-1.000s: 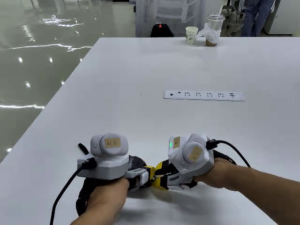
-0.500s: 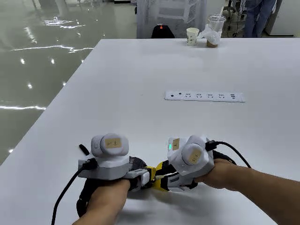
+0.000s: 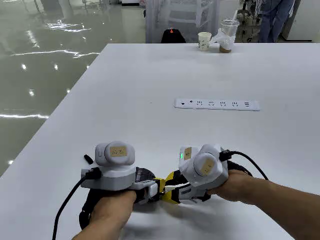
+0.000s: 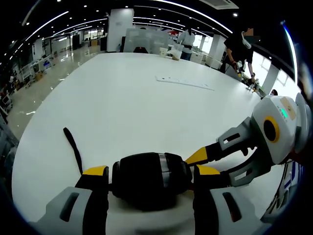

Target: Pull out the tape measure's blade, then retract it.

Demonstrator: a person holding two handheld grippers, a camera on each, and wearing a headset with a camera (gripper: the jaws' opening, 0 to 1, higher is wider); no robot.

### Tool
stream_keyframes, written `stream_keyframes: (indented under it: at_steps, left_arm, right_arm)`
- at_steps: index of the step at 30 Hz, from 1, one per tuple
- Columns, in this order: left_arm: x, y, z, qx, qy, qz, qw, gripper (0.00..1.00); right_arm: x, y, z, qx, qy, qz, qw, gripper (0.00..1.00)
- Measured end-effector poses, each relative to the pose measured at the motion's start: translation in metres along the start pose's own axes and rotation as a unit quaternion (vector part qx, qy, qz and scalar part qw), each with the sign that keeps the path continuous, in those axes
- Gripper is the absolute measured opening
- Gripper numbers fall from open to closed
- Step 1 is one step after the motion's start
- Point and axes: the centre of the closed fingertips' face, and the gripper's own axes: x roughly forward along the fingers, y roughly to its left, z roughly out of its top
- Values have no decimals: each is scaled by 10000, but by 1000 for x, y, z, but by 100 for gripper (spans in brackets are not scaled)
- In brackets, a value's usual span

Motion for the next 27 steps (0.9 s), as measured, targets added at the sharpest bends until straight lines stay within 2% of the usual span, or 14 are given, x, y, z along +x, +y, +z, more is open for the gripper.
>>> stream_keyframes:
  at_steps: [18,27]
  left_arm:
    - [-17,-3,-3,190,-48,-132,9997,71]
    - [-25,-4,-11,326,-21,-228,9992,73]
  right_arm:
    - [-36,1,-18,247,121,-331,9991,25]
    - [-56,4,-28,434,138,-531,9975,31]
